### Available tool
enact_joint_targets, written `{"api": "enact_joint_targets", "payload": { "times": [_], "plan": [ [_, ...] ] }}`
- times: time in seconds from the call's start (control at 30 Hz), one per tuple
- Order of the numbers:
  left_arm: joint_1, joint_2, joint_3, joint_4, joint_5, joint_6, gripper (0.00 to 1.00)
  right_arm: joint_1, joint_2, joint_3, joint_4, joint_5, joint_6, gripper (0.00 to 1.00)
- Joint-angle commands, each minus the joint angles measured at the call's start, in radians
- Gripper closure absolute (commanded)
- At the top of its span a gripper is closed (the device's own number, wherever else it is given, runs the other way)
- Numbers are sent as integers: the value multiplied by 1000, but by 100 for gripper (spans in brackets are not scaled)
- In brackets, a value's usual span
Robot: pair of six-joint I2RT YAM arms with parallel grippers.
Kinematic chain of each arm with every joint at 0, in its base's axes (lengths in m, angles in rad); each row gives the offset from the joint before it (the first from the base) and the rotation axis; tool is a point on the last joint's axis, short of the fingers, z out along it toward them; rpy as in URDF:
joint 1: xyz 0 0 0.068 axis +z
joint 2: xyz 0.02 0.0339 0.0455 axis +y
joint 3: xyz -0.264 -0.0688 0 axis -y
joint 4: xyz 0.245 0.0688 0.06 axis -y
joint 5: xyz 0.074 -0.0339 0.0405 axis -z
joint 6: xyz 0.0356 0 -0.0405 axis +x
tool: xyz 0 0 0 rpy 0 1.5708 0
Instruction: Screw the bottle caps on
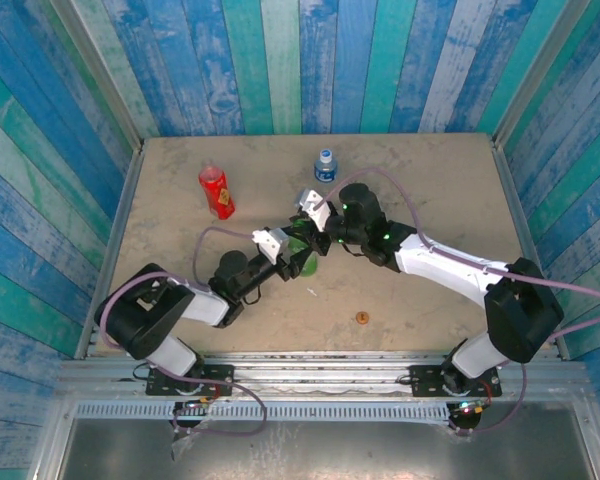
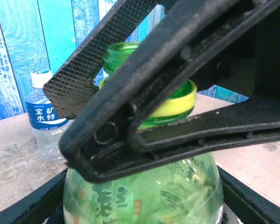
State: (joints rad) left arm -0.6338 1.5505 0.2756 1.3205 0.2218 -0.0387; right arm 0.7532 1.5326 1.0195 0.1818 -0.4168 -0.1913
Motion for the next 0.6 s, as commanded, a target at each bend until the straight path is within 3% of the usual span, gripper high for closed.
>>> {"api": "enact_joint_targets", "payload": {
  "times": [0.0, 0.2, 0.27, 0.37, 0.43, 0.57],
  "plan": [
    [8, 47, 30, 64, 4, -17, 28, 13, 7, 7, 7, -10, 14, 72],
    [9, 73, 46, 69, 3, -15, 32, 13, 8, -1, 19, -13, 28, 72],
    [9, 77, 48, 69, 4, -13, 39, 11, 6, -1, 16, -10, 29, 71],
    [12, 65, 43, 54, 9, -8, 42, 11, -6, -2, 13, -2, 30, 68],
    [14, 53, 40, 37, 15, 0, 42, 12, -19, -1, 13, 8, 35, 61],
    [17, 15, 19, 9, 23, 14, 43, 12, -65, -5, 18, 36, 58, 32]
  ]
}}
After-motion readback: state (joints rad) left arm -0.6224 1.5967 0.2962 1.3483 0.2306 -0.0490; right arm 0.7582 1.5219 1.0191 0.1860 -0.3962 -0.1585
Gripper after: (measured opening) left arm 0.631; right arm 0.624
